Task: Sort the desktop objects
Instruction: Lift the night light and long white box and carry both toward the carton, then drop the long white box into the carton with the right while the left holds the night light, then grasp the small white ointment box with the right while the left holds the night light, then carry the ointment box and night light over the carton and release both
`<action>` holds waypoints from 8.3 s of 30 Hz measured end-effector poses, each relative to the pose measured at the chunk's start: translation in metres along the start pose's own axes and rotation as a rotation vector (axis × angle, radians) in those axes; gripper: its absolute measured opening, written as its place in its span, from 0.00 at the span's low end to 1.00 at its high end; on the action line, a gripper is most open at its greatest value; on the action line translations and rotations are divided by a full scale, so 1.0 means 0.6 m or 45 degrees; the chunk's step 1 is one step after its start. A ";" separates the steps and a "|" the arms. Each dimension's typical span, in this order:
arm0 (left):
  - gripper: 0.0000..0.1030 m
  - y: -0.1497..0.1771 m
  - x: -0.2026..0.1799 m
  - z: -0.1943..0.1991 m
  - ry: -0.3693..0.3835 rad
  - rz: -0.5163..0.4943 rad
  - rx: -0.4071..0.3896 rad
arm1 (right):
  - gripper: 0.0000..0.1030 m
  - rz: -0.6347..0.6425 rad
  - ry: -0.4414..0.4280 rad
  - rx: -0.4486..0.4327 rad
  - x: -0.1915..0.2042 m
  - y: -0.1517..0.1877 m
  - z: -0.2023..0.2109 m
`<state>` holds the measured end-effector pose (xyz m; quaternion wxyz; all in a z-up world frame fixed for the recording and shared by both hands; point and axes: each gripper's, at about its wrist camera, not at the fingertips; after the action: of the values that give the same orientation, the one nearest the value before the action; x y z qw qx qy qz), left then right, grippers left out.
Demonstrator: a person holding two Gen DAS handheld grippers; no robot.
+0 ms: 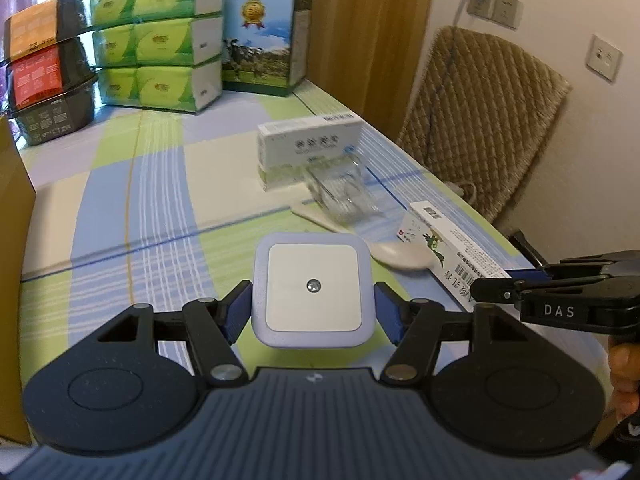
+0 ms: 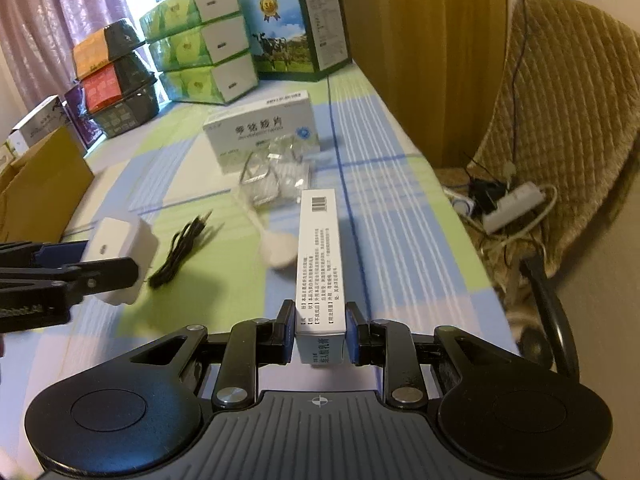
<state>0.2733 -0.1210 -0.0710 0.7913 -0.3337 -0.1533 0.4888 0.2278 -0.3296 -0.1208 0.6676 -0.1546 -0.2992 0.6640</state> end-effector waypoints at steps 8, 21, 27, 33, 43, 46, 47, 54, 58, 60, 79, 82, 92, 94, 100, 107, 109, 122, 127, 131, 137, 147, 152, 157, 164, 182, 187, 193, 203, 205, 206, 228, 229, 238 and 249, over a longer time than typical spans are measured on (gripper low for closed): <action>0.59 0.029 -0.035 -0.003 0.021 -0.072 0.064 | 0.23 0.103 -0.018 0.016 0.023 0.017 -0.003; 0.59 0.030 -0.021 -0.021 0.002 -0.016 0.091 | 0.30 0.162 0.002 0.048 0.028 -0.018 -0.058; 0.59 0.028 -0.030 -0.026 -0.006 -0.048 0.062 | 0.22 0.149 -0.013 0.074 0.033 -0.009 -0.058; 0.60 0.034 -0.051 -0.036 -0.028 -0.124 0.069 | 0.22 0.137 -0.005 0.043 0.033 -0.005 -0.044; 0.59 0.044 -0.081 -0.037 -0.027 -0.206 0.092 | 0.22 0.145 0.055 -0.004 0.035 0.003 -0.025; 0.59 0.040 -0.079 -0.025 -0.023 -0.195 0.064 | 0.22 0.135 0.059 -0.037 0.039 0.007 -0.014; 0.59 0.037 -0.078 -0.021 -0.017 -0.187 0.053 | 0.22 0.138 0.063 -0.047 0.041 0.008 -0.010; 0.59 0.023 -0.059 0.011 -0.023 -0.133 -0.005 | 0.22 0.146 0.059 -0.085 0.075 0.011 0.013; 0.59 0.020 -0.043 0.031 -0.028 -0.081 -0.027 | 0.22 0.145 0.059 -0.103 0.097 0.005 0.028; 0.59 0.020 -0.035 0.043 -0.034 -0.062 -0.044 | 0.22 0.161 0.063 -0.111 0.109 0.004 0.037; 0.59 0.046 0.063 0.193 -0.169 0.003 -0.143 | 0.22 0.206 -0.010 -0.156 0.223 -0.001 0.094; 0.59 0.050 0.082 0.231 -0.211 0.013 -0.157 | 0.22 0.228 -0.058 -0.173 0.257 -0.003 0.109; 0.59 0.075 0.131 0.354 -0.325 0.075 -0.199 | 0.22 0.288 -0.200 -0.225 0.352 0.006 0.164; 0.59 0.085 0.137 0.375 -0.347 0.083 -0.203 | 0.22 0.310 -0.224 -0.228 0.373 0.012 0.176; 0.59 0.118 0.156 0.432 -0.400 0.101 -0.207 | 0.22 0.350 -0.291 -0.231 0.425 0.027 0.200; 0.59 0.144 0.201 0.487 -0.463 0.140 -0.192 | 0.22 0.402 -0.362 -0.221 0.495 0.035 0.215; 0.59 0.148 0.217 0.499 -0.482 0.151 -0.187 | 0.22 0.406 -0.383 -0.215 0.512 0.035 0.215; 0.59 0.146 0.295 0.537 -0.551 0.198 -0.177 | 0.22 0.443 -0.414 -0.171 0.605 0.030 0.194; 0.59 0.152 0.319 0.535 -0.551 0.231 -0.161 | 0.22 0.458 -0.410 -0.160 0.625 0.026 0.179; 0.59 0.153 0.337 0.531 -0.546 0.256 -0.151 | 0.22 0.470 -0.408 -0.147 0.638 0.025 0.169; 0.59 0.150 0.368 0.526 -0.543 0.278 -0.138 | 0.22 0.475 -0.403 -0.136 0.648 0.013 0.148; 0.59 0.122 0.412 0.491 -0.527 0.288 -0.126 | 0.08 0.477 -0.402 -0.149 0.655 -0.038 0.105; 0.59 0.130 0.413 0.471 -0.515 0.299 -0.115 | 0.08 0.457 -0.388 -0.117 0.631 -0.037 0.083; 0.59 0.129 0.406 0.463 -0.518 0.291 -0.100 | 0.08 0.462 -0.410 -0.091 0.619 -0.030 0.080; 0.59 0.133 0.389 0.482 -0.524 0.296 -0.127 | 0.09 0.581 -0.503 -0.038 0.601 0.007 0.105; 0.59 0.158 0.372 0.491 -0.515 0.320 -0.120 | 0.51 1.223 -0.647 0.257 0.611 0.138 0.138; 0.59 0.160 0.370 0.493 -0.513 0.325 -0.121 | 0.51 1.290 -0.617 0.334 0.616 0.160 0.109; 0.59 0.162 0.371 0.489 -0.508 0.332 -0.113 | 0.46 1.245 -0.568 0.390 0.612 0.159 0.076; 0.59 0.166 0.374 0.482 -0.501 0.342 -0.100 | 0.22 1.178 -0.533 0.340 0.603 0.144 0.067; 0.59 0.165 0.375 0.481 -0.501 0.341 -0.101 | 0.22 1.148 -0.533 0.315 0.599 0.138 0.069; 0.59 0.165 0.375 0.481 -0.502 0.339 -0.101 | 0.22 1.137 -0.530 0.302 0.598 0.134 0.072; 0.59 0.107 0.370 0.493 -0.514 0.274 -0.117 | 0.22 0.960 -0.493 0.020 0.632 -0.012 0.147; 0.59 0.103 0.372 0.493 -0.515 0.271 -0.116 | 0.22 0.956 -0.493 0.010 0.635 -0.018 0.148; 0.59 0.063 0.396 0.496 -0.509 0.251 -0.121 | 0.22 0.830 -0.504 -0.112 0.656 -0.099 0.161; 0.59 0.030 0.449 0.428 -0.467 0.261 -0.064 | 0.22 0.700 -0.491 -0.146 0.683 -0.183 0.087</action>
<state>0.2430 0.2176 0.0820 0.6878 -0.2724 -0.2723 0.6153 0.2584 0.0537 0.0656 0.3848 -0.1385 -0.4040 0.8182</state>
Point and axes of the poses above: each gripper's, at about its wrist camera, not at the fingertips, and z roughly against the way its jaws point, x to its left, y to its underside, and after that the axes turned 3 degrees about x, right-handed
